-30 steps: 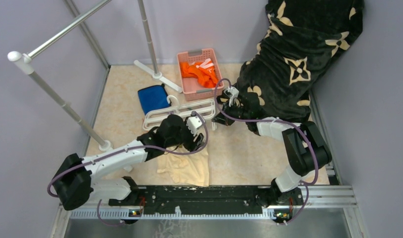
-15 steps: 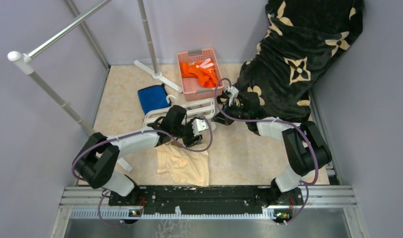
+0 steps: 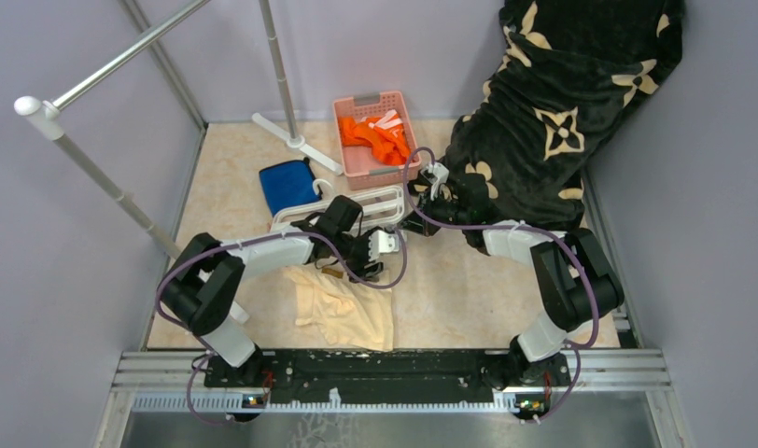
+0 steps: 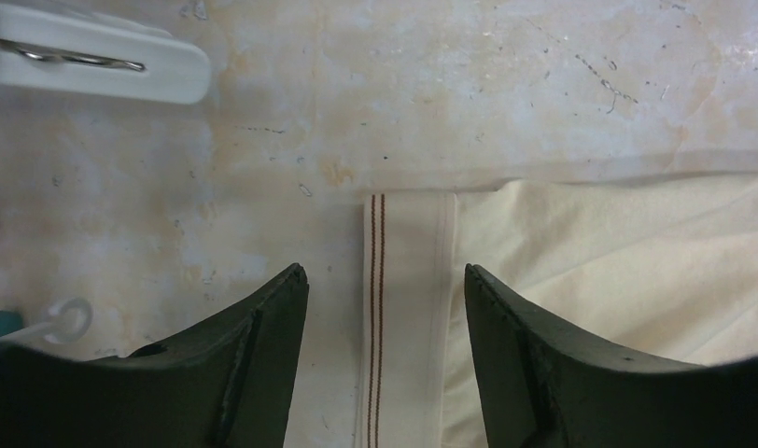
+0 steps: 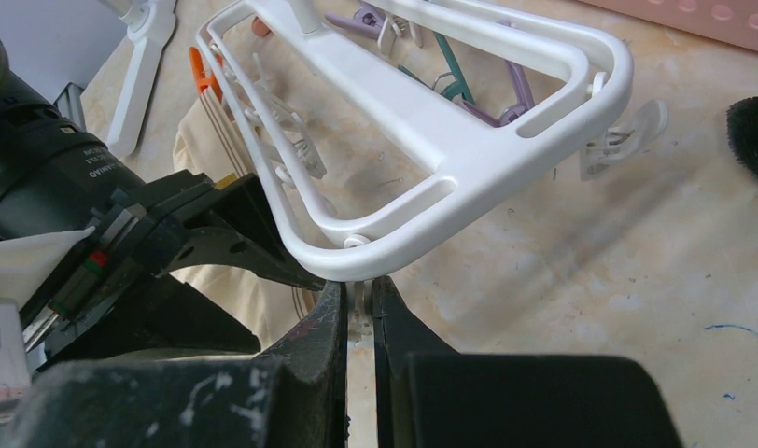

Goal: Clip the underwear to the hanger
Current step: Adjust the underwear at the center of the board.

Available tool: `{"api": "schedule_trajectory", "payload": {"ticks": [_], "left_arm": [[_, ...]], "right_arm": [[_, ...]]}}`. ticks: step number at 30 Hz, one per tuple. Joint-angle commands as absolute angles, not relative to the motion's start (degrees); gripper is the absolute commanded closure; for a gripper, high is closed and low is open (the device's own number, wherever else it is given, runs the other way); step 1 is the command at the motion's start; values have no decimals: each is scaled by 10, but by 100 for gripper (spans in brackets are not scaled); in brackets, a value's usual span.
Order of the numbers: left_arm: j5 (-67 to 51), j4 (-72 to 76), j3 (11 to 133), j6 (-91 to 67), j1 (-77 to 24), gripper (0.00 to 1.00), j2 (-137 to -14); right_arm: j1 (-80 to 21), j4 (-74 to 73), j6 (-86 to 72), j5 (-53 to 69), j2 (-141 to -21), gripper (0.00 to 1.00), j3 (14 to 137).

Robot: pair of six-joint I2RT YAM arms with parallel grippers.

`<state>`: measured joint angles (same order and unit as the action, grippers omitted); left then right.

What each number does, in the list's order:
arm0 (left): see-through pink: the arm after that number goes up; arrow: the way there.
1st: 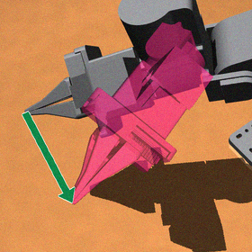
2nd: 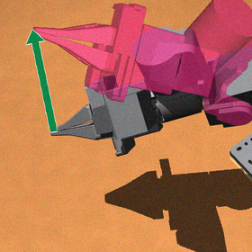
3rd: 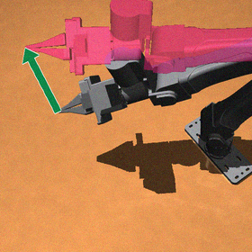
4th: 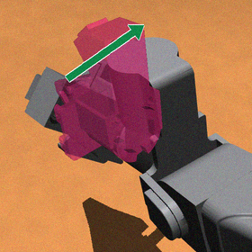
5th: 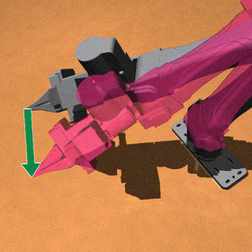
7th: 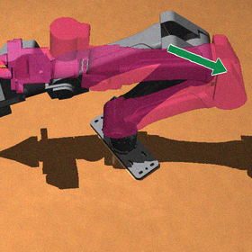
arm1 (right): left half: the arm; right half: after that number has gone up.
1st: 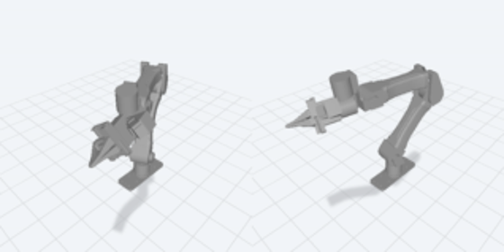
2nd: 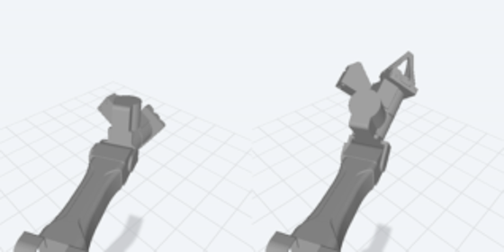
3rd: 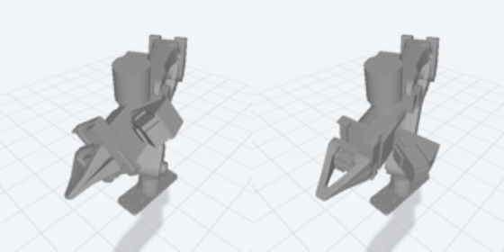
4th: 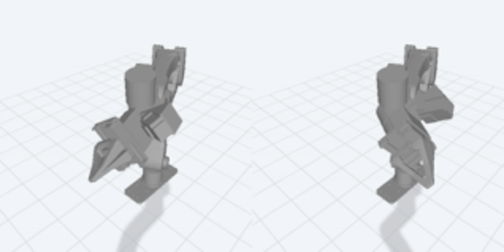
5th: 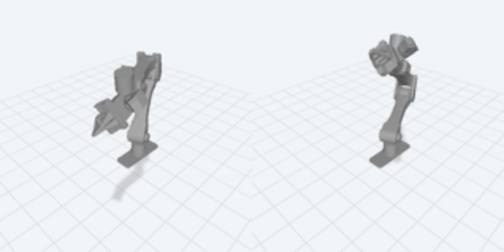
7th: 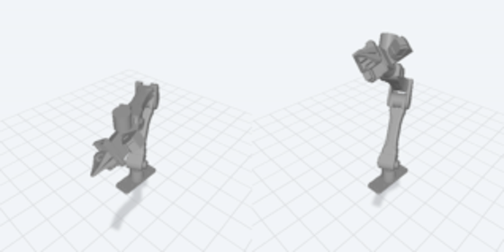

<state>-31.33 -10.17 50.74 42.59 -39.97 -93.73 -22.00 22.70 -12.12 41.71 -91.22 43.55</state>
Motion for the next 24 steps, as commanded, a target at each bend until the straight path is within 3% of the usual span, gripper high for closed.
{"api": "schedule_trajectory", "payload": {"ticks": [1, 24], "left_arm": [[-326, -160, 533, 455, -396, 31, -954], [-304, -158, 512, 456, -392, 34, -975]], "right_arm": [[-223, 264, -115, 436, -903, 100, 451], [-229, 254, -106, 447, -904, 100, 461]]}}
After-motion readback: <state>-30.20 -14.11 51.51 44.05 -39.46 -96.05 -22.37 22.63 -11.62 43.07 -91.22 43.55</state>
